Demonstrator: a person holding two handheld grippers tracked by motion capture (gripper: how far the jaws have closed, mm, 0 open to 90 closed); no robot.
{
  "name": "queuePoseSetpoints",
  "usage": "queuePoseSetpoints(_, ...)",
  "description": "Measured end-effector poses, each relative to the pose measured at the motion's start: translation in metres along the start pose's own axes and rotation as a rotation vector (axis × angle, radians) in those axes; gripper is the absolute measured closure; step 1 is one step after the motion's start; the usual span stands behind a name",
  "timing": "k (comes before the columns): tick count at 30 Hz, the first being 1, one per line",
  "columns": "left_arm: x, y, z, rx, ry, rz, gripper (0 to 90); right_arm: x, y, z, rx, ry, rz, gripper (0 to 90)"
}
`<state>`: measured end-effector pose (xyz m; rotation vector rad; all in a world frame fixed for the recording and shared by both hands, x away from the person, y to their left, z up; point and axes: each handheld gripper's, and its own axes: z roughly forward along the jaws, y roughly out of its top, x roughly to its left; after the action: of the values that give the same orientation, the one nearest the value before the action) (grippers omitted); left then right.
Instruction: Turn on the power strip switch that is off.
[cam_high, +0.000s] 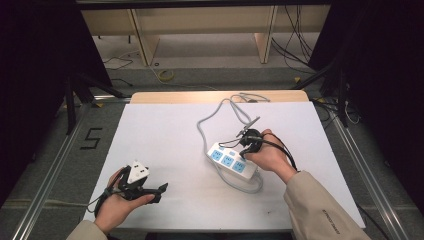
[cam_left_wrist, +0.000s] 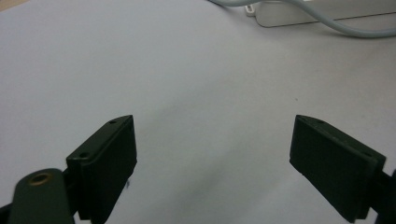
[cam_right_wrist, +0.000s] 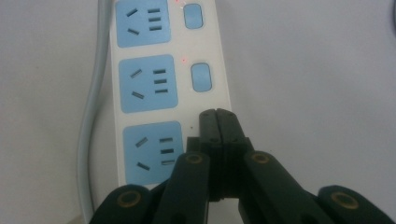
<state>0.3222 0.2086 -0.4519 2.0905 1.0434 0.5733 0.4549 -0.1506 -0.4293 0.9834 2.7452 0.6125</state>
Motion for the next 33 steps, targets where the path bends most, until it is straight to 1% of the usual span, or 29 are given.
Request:
queuePoseSetpoints(6,0.0000,0.0000,0.0000,0.000,0.000,0.000,14.5,0.0003,0.0003,0.0022,0.013,-0.005,-0.003,90.0)
queuePoseSetpoints(13,0.0000,0.0000,0.0000,0.000,0.000,0.000,14.5,0.0012,0.0008,0.0029,0.017,-0.013,-0.002,90.0)
queuePoseSetpoints(15,-0.0001,0.0000,0.0001,0.000,0.000,-0.001,14.5,0.0011,0.0008,0.0036,0.018,-0.012,-0.009,90.0)
queuePoseSetpoints(33,-0.0005,0.0000,0.0004,0.001,0.000,-0.003,14.5,0.0028,0.0017,0.0054,0.035,-0.021,-0.001,90.0)
